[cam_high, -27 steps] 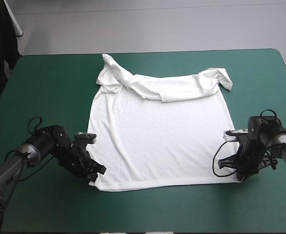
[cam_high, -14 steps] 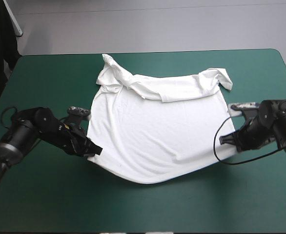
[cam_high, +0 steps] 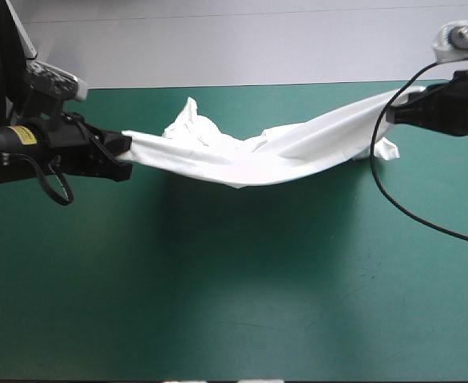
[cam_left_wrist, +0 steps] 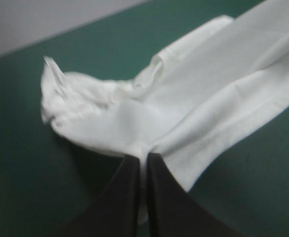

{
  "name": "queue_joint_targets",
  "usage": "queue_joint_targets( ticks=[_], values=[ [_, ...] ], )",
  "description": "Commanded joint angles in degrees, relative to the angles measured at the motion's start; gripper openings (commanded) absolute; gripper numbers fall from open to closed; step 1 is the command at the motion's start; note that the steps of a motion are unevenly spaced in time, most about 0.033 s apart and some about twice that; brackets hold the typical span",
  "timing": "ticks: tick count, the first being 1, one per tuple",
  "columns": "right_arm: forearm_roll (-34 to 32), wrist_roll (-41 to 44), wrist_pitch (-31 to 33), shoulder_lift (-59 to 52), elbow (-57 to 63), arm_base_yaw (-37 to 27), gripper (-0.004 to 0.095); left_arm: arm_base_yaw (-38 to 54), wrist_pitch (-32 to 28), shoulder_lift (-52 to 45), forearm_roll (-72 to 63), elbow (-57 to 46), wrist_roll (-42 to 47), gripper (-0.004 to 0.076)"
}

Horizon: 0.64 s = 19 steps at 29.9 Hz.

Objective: Fold the cloth

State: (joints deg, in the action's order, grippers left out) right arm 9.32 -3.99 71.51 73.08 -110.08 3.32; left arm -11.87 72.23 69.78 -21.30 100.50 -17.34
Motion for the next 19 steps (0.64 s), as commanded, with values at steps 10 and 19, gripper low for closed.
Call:
queue_joint_targets(
  ticks=[10, 19],
  values=[
    [0.2, -0.5, -17.3, -1.7, -23.2, -0.1, -0.0019, -0.3, -17.4, 4.4, 0.1, 36.1, -4.0, -0.0009],
    [1.6, -3.5, -36.0, -1.5, -25.8, -0.1, -0.0019, -0.3, -29.0, 7.8, 0.6, 48.9, -7.8, -0.0009]
  ],
)
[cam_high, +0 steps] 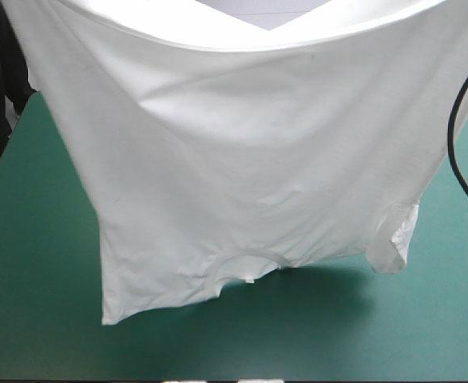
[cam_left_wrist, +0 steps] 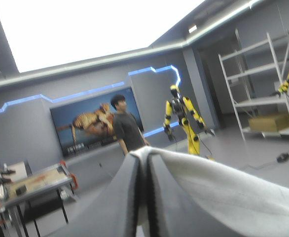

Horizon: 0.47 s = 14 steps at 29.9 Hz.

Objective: Fold the cloth

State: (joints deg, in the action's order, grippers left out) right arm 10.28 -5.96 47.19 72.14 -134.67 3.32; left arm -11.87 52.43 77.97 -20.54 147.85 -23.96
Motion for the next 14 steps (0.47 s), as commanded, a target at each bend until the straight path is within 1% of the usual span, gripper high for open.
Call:
queue_joint_targets(
  ticks=[1, 5, 10, 12, 14],
  values=[
    [0.7, -1.8, -13.8, 0.0, -1.2, -0.1, -0.0019, -0.3, -10.6, -0.1, -0.2, 1.5, -2.7, -0.0009],
    [0.6, -3.0, -24.1, 2.9, -1.2, -0.1, -0.0019, -0.3, -17.8, 2.3, -0.7, 1.5, -5.5, -0.0009],
    [0.2, -3.3, -37.9, 10.9, -1.2, -0.1, -0.0019, -0.3, -34.3, 9.7, -0.7, 1.5, -11.7, -0.0009],
    [0.3, -3.3, -41.5, 14.4, -1.6, -0.1, -0.0019, -0.3, -40.0, 13.1, -0.7, 1.5, -14.2, -0.0009],
    [0.3, -3.3, -44.2, 18.5, -4.0, -0.1, -0.0019, -0.3, -44.3, 16.5, -1.1, 1.5, -14.0, -0.0009]
  ],
)
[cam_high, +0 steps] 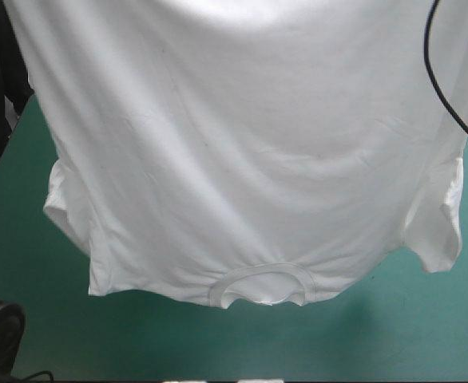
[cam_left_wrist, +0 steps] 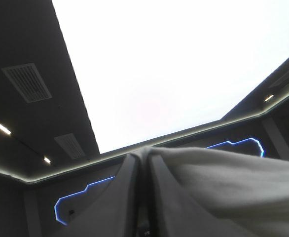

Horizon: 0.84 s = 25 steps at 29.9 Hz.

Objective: Fold the cloth

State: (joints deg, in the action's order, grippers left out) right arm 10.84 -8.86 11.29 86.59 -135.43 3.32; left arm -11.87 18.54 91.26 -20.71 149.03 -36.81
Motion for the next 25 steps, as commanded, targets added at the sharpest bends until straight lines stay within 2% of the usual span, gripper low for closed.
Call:
queue_joint_targets(
  ticks=[1, 4, 9, 12, 16, 19, 21, 25],
  values=[
    [-0.2, -0.4, -9.7, 6.6, -5.3, -0.1, -0.0019, -0.2, -13.6, 5.2, -1.7, 0.4, -1.0, -0.0009],
    [-0.2, -0.4, -11.3, 14.8, -14.2, -0.1, -0.0019, -0.2, -20.8, 11.1, -5.3, 1.3, -1.0, -0.0009],
    [-0.2, -0.4, -13.3, 28.1, -30.8, -0.2, -0.0019, -0.2, -24.0, 19.0, -6.1, 9.7, -1.0, -0.0009],
    [-0.2, -0.4, -14.9, 31.7, -33.7, -0.9, -0.0019, -0.2, -25.1, 21.5, -5.8, 14.1, -1.2, -0.0009],
    [-0.2, -0.4, -15.3, 33.2, -32.8, -2.1, -0.0019, -0.2, -24.7, 23.0, -5.3, 14.6, -1.2, -0.0009],
    [-0.4, -1.4, -15.0, 34.5, -32.4, -3.0, -0.0019, 0.4, -21.9, 25.8, -6.5, 14.6, -1.2, -0.0009],
    [-0.4, -2.7, -13.9, 35.8, -31.6, -3.3, -0.0019, 1.0, -16.8, 28.3, -7.8, 14.6, -1.0, -0.0009],
    [-0.2, -2.7, -5.4, 38.9, -29.3, -3.7, -0.0019, 3.0, -5.2, 33.0, -8.9, 14.6, -0.3, -0.0009]
  ],
)
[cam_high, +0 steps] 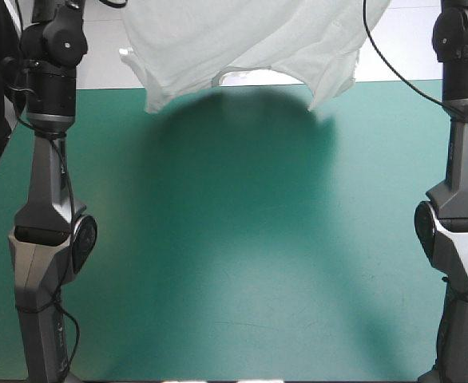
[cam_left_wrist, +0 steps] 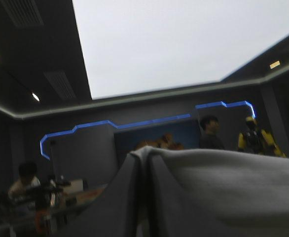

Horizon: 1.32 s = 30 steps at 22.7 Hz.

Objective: Fold the cloth

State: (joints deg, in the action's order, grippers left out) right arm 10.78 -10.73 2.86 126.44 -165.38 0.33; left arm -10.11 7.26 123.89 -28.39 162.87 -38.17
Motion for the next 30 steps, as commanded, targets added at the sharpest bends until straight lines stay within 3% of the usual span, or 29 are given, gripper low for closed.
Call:
queue_joint_targets(
  ticks=[1, 5, 6, 7, 8, 9, 10, 12, 14, 16, 23, 27, 30],
  values=[
    [-0.2, -1.2, 7.0, -0.2, 1.4, -0.6, -0.0019, 1.8, 10.4, 1.7, -0.8, 0.7, 2.9, -0.0009],
    [-0.3, -2.0, 28.1, 3.3, 2.8, 0.0, -0.0019, 5.1, 28.4, 5.0, 3.0, 0.7, 14.0, -0.0009],
    [0.4, -2.1, 38.4, 4.9, 2.9, 0.1, -0.0019, 5.5, 40.2, 6.0, 7.8, 0.7, 18.2, -0.0009],
    [0.4, -2.0, 42.6, 5.5, 2.9, 0.1, -0.0018, 5.5, 44.7, 6.2, 10.3, 0.7, 18.2, -0.0009],
    [0.5, -0.5, 50.5, 5.9, 2.9, 0.3, -0.0019, 5.3, 54.9, 6.6, 12.7, 0.7, 19.0, -0.0009],
    [0.5, 0.4, 53.4, 5.9, 2.9, 0.4, -0.0019, 5.0, 58.5, 6.7, 12.7, 0.7, 19.8, -0.0009],
    [0.3, 1.9, 60.9, 5.5, 2.9, 1.0, -0.0019, 4.9, 66.7, 6.7, 12.2, 0.7, 22.1, -0.0009],
    [0.5, 3.9, 67.0, 4.7, 3.1, 1.8, -0.0018, 4.5, 66.7, 5.4, 6.9, 0.1, 24.8, -0.0009],
    [3.6, 4.9, 67.0, 2.1, 3.3, 1.8, -0.0019, 3.7, 66.8, 3.3, 5.8, -1.1, 30.2, -0.0009],
    [1.9, 5.8, 67.0, -1.3, 6.2, 1.8, -0.0019, 3.7, 66.9, -0.9, 5.7, -7.3, 30.9, -0.0009],
    [4.9, 4.2, 67.0, -17.8, 43.1, 1.8, -0.0014, 3.7, 64.9, -26.1, 5.7, -59.4, 28.2, -0.0009],
    [3.5, 3.5, 67.0, -26.8, 58.6, 1.8, -0.0014, 3.1, 62.2, -35.5, 5.2, -72.9, 26.3, -0.0009],
    [-1.3, 3.3, 66.9, -34.4, 70.2, 1.8, -0.0015, 3.1, 61.1, -42.1, 6.5, -82.0, 25.6, -0.0009]
  ],
)
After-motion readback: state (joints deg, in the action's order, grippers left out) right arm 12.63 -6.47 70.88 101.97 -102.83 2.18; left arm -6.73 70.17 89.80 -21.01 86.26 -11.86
